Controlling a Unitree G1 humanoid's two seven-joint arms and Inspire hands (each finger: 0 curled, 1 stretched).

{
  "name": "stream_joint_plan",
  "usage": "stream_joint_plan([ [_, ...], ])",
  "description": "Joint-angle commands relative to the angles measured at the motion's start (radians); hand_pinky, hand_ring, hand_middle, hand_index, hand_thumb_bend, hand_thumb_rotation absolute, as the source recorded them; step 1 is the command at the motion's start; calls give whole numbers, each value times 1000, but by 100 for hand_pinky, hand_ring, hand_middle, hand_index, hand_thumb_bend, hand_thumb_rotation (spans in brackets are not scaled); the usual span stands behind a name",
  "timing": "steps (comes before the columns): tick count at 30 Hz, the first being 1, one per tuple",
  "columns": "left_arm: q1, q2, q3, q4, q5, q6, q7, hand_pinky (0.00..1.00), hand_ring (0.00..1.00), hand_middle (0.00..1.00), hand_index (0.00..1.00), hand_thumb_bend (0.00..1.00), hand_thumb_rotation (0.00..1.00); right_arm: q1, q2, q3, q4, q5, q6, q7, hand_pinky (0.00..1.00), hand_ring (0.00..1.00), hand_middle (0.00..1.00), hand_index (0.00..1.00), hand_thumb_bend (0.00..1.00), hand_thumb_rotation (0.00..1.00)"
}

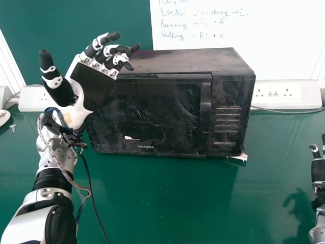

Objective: Open the door of oven

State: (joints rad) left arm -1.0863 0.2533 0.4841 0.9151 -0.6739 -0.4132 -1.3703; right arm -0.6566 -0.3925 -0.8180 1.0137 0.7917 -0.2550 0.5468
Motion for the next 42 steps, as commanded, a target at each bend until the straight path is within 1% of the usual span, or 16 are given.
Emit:
stream_joint_plan([
  [1, -15, 17, -3, -7, 0, 3, 3, 25, 31, 40, 50, 50, 10, 6, 11, 3, -8, -1, 2, -6, 45, 57, 73, 79, 100, 93],
  [2, -43, -14, -86, 96, 93, 65, 10, 25, 31, 40, 50, 50, 10, 5, 10, 7, -8, -16, -18, -40, 45, 57, 73, 79, 100, 93],
  [3, -64, -37, -148, 176, 163, 111, 16, 48, 60, 66, 68, 74, 58, 3, 13, 13, -7, -36, -51, -75, 47, 60, 70, 61, 71, 46],
  [4, -80, -52, -190, 233, 213, 140, 20, 56, 71, 75, 75, 82, 74, 1, 16, 24, -6, -63, -90, -112, 47, 60, 69, 55, 62, 30],
  [5, -91, -59, -209, 266, 241, 153, 22, 61, 76, 80, 78, 86, 83, -1, 17, 32, -1, -83, -121, -134, 47, 60, 68, 52, 57, 22],
  [6, -96, -58, -205, 275, 248, 151, 21, 63, 78, 83, 80, 89, 87, -3, 20, 38, 1, -95, -139, -148, 47, 60, 68, 51, 54, 18],
  [10, -110, -59, -188, 298, 269, 153, 17, 65, 81, 85, 82, 90, 91, -11, 22, 50, 10, -116, -162, -180, 47, 59, 67, 50, 52, 13],
  [13, -111, -59, -183, 302, 274, 148, 14, 64, 81, 85, 82, 90, 91, -8, 20, 47, 6, -101, -137, -157, 46, 59, 67, 50, 52, 13],
  [14, -111, -59, -183, 303, 276, 145, 11, 65, 81, 85, 82, 90, 92, -7, 18, 45, 5, -93, -125, -143, 47, 61, 69, 59, 64, 13],
  [15, -111, -59, -184, 303, 278, 141, 8, 65, 81, 85, 82, 90, 92, -7, 17, 40, 7, -82, -112, -129, 47, 62, 70, 65, 71, 16],
  [17, -111, -61, -186, 304, 282, 137, 5, 66, 81, 85, 82, 90, 93, -11, 13, 28, 12, -61, -86, -112, 48, 63, 72, 70, 75, 20],
  [22, -110, -68, -195, 315, 296, 151, 7, 64, 79, 84, 82, 90, 92, -10, 11, 30, 25, -65, -102, -94, 50, 64, 72, 70, 84, 47],
  [24, -111, -71, -198, 318, 304, 159, 11, 63, 78, 84, 81, 91, 92, -9, 10, 32, 30, -68, -108, -90, 50, 64, 73, 72, 85, 55],
  [29, -110, -80, -198, 318, 320, 159, 22, 62, 79, 84, 82, 91, 92, -7, 7, 38, 38, -75, -122, -73, 51, 67, 77, 78, 88, 68],
  [34, -107, -86, -207, 318, 346, 138, 51, 61, 79, 86, 84, 91, 94, -8, 11, 40, 39, -80, -141, -77, 56, 71, 79, 82, 99, 83],
  [42, -109, -88, -213, 317, 385, 156, 136, 60, 80, 91, 88, 91, 94, -10, 18, 32, 37, -64, -138, -56, 60, 77, 82, 83, 100, 94],
])
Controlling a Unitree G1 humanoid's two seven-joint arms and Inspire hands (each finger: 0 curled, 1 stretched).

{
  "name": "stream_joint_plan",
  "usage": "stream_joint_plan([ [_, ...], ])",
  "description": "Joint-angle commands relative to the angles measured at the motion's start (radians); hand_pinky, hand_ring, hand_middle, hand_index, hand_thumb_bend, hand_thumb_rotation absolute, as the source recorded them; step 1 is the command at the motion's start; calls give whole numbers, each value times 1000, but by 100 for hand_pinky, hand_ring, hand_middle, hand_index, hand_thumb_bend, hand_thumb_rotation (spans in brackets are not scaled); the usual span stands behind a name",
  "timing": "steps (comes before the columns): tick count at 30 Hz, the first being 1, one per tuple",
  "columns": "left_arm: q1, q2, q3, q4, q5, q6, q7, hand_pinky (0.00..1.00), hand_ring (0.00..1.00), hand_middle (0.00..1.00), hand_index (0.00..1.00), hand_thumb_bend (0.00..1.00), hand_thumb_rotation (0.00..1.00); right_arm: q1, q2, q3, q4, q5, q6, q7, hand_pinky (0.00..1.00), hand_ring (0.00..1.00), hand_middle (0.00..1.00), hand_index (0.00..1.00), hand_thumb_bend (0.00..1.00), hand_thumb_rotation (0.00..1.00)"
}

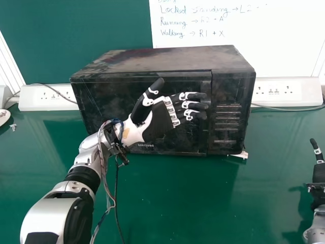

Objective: Open the door of oven

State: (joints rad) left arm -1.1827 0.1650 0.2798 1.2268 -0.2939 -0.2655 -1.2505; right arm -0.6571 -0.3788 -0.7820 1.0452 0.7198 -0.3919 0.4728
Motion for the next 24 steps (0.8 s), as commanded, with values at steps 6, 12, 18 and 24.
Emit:
stream_joint_plan([
  [6, -14, 0, -12, 5, 21, 33, 62, 62, 83, 93, 90, 91, 94, -10, 4, -8, 9, 17, -1, 33, 68, 88, 90, 85, 100, 93],
  [12, -10, 2, -24, 3, 40, 35, 135, 67, 86, 92, 89, 91, 94, -10, 3, -15, 8, 32, 11, 48, 75, 93, 94, 86, 100, 95],
  [18, -15, 8, -39, 1, 69, 74, 226, 67, 84, 91, 87, 90, 94, -12, 4, -18, 10, 33, 9, 41, 75, 93, 93, 86, 100, 96],
  [24, -18, 11, -50, -1, 87, 106, 280, 63, 82, 90, 86, 88, 93, -12, 8, -19, 0, 35, 11, 35, 72, 91, 92, 85, 100, 95],
])
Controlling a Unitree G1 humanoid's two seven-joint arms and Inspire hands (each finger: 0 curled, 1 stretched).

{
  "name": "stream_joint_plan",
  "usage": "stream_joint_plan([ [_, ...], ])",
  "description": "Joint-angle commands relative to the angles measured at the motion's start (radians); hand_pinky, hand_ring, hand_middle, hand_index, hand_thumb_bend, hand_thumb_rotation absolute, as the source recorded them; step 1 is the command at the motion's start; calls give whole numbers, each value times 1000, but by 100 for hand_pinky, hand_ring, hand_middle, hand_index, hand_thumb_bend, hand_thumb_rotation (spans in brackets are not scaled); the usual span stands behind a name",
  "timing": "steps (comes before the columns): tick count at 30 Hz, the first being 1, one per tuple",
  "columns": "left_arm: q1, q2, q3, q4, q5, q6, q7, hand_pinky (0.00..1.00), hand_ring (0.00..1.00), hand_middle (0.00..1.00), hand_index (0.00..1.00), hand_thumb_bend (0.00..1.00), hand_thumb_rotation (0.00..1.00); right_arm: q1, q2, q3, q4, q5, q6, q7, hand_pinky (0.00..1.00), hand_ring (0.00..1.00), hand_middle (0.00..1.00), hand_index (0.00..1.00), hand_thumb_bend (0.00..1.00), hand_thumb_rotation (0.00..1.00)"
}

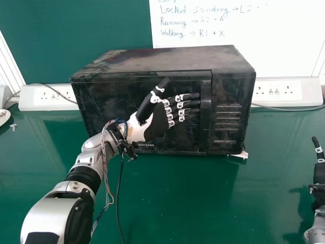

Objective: Open the door of oven

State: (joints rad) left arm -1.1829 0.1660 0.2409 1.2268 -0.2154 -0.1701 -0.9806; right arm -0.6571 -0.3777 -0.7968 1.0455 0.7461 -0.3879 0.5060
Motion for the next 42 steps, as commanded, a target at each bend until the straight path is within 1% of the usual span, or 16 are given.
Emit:
stream_joint_plan([
  [1, -18, 10, -12, 0, 12, 15, 18, 63, 81, 90, 86, 88, 92, -12, 5, -5, 3, 10, 8, 6, 72, 92, 93, 86, 100, 95],
  [8, -21, 7, -19, 2, 23, 46, 80, 59, 77, 87, 85, 90, 89, -15, 2, -6, 11, 10, 6, 1, 72, 91, 91, 85, 100, 94],
  [10, -22, 5, -22, 3, 22, 54, 85, 58, 77, 87, 86, 90, 89, -14, 2, -5, 12, 8, 3, 6, 70, 90, 91, 86, 100, 94],
  [13, -23, 2, -23, 6, 21, 70, 84, 59, 78, 88, 87, 89, 88, -15, -1, -9, 17, 13, 8, 10, 70, 90, 91, 87, 100, 94],
  [18, -23, -10, -25, 12, 23, 89, 98, 60, 77, 87, 87, 88, 87, -18, 1, -11, 17, 16, 12, 6, 73, 90, 91, 85, 100, 94],
  [21, -21, -21, -27, 11, 23, 95, 101, 59, 76, 86, 87, 88, 87, -18, 2, -12, 16, 15, 11, 0, 74, 91, 91, 86, 100, 94],
  [24, -18, -32, -30, 9, 24, 97, 99, 56, 77, 87, 86, 89, 86, -20, 1, -18, 18, 24, 20, 11, 75, 91, 91, 85, 100, 93],
  [27, -15, -41, -31, 9, 22, 100, 94, 55, 77, 87, 86, 89, 85, -20, -1, -15, 23, 20, 14, 11, 73, 90, 91, 85, 100, 93],
  [30, -13, -52, -26, 11, 16, 104, 86, 54, 78, 87, 86, 90, 85, -19, 0, -13, 22, 20, 12, 15, 74, 91, 92, 86, 100, 94],
  [33, -11, -60, -23, 13, 14, 104, 89, 55, 78, 88, 86, 91, 85, -21, 1, -12, 23, 17, 8, 3, 73, 90, 91, 85, 100, 94],
  [36, -10, -67, -20, 14, 13, 103, 103, 56, 79, 91, 87, 91, 85, -20, 3, -10, 17, 17, 9, 3, 72, 90, 91, 86, 100, 95],
  [42, -8, -79, 9, 23, -22, 120, 77, 58, 81, 94, 90, 90, 86, -20, 2, -11, 22, 17, 7, 8, 71, 90, 91, 86, 100, 95],
])
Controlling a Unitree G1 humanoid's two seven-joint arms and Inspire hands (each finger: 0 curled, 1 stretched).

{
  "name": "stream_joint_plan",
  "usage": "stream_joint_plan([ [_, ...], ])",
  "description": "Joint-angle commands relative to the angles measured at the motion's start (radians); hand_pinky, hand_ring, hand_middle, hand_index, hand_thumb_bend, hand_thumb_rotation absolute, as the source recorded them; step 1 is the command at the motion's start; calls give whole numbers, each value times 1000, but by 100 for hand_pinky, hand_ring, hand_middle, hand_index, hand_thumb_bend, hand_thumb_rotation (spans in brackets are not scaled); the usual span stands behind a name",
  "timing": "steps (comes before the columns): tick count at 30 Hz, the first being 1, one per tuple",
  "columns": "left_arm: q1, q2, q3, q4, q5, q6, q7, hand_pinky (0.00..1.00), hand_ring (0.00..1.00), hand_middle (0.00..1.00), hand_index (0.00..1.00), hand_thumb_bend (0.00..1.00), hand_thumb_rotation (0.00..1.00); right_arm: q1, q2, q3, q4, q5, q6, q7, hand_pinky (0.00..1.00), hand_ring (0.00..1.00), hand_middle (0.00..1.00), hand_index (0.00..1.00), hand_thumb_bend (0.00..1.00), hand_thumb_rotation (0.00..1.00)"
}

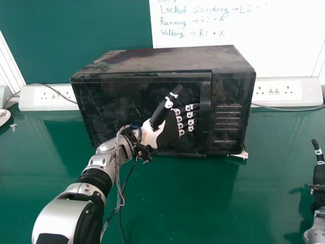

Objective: Open the door of oven

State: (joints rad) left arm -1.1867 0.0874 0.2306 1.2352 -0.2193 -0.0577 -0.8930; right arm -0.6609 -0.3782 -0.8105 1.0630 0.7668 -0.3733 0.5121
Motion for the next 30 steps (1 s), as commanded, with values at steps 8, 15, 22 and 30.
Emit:
stream_joint_plan([
  [8, -3, -8, 39, 22, -39, 23, -36, 58, 82, 92, 88, 93, 85, -18, 1, 4, 10, -7, -13, -3, 71, 90, 92, 85, 100, 95],
  [15, -1, -8, 33, 24, -33, 16, -82, 59, 83, 93, 88, 92, 87, -17, 0, 3, 10, -5, -10, 1, 72, 90, 91, 85, 100, 95],
  [22, -2, -4, 27, 26, -25, 11, -137, 59, 82, 93, 89, 91, 86, -17, 1, 3, 6, -1, -4, 9, 72, 90, 92, 86, 100, 94],
  [30, -1, 5, 4, 28, -1, -21, -215, 57, 80, 89, 85, 92, 87, -18, 1, 6, 10, -8, -12, 2, 72, 89, 91, 85, 100, 96],
])
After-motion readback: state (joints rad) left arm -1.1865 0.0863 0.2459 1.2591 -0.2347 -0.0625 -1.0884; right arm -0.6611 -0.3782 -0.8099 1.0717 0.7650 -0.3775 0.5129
